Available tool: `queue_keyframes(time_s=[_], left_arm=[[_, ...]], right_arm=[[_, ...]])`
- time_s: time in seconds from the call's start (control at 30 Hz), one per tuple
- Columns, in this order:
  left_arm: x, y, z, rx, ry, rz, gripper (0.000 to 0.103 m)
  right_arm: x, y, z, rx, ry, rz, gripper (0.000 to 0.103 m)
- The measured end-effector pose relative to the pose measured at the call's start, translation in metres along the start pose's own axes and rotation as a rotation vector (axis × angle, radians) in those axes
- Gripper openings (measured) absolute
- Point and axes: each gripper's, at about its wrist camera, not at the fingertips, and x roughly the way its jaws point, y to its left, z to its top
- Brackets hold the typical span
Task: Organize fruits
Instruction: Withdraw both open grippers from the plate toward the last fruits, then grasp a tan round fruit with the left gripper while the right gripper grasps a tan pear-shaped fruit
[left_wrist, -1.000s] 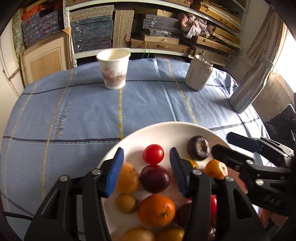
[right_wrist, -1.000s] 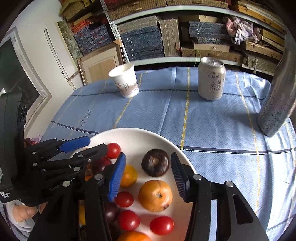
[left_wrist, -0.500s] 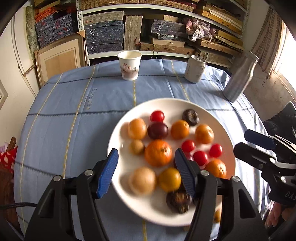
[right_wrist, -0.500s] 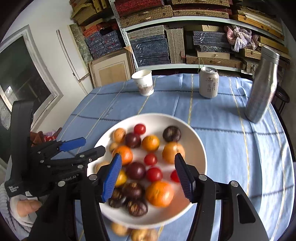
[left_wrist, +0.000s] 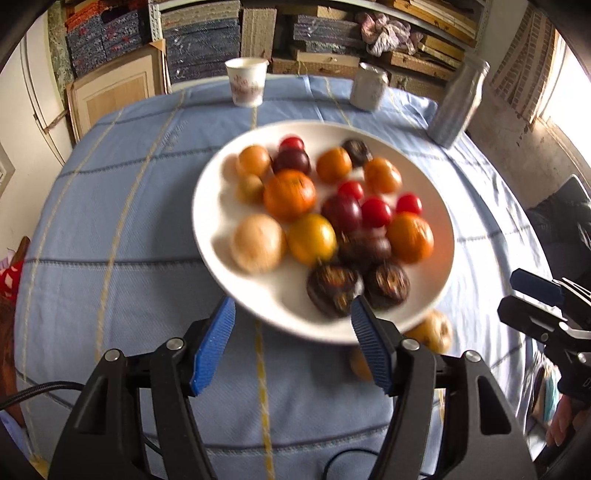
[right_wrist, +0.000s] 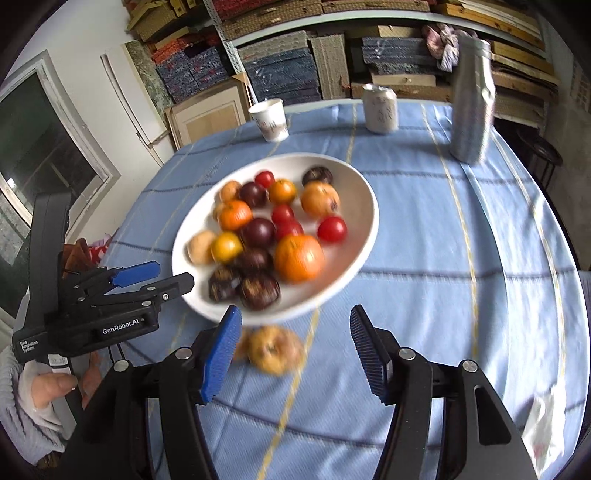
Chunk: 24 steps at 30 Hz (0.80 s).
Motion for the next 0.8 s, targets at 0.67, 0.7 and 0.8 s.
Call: queue_keyframes(time_s=[0.67,0.7,0.8], left_arm=[[0.026,-0.051,-0.055,0.122,0.053,-0.12,0.07],[0.027,-0.05,-0.054,0.118,0.055,-0.13,0.07],[0.029,-0.041,-0.047,0.089,0.025,-0.165,0.061]], right_arm=[[-0.013,-0.04,-0.061,0.1,0.069,-0.043,0.062],[-0.012,-0.04,-0.062,0.1,0.072,-0.041,0.062],[-0.009,-0.039,-0.062,0.098,0.079,-0.034,0.062]])
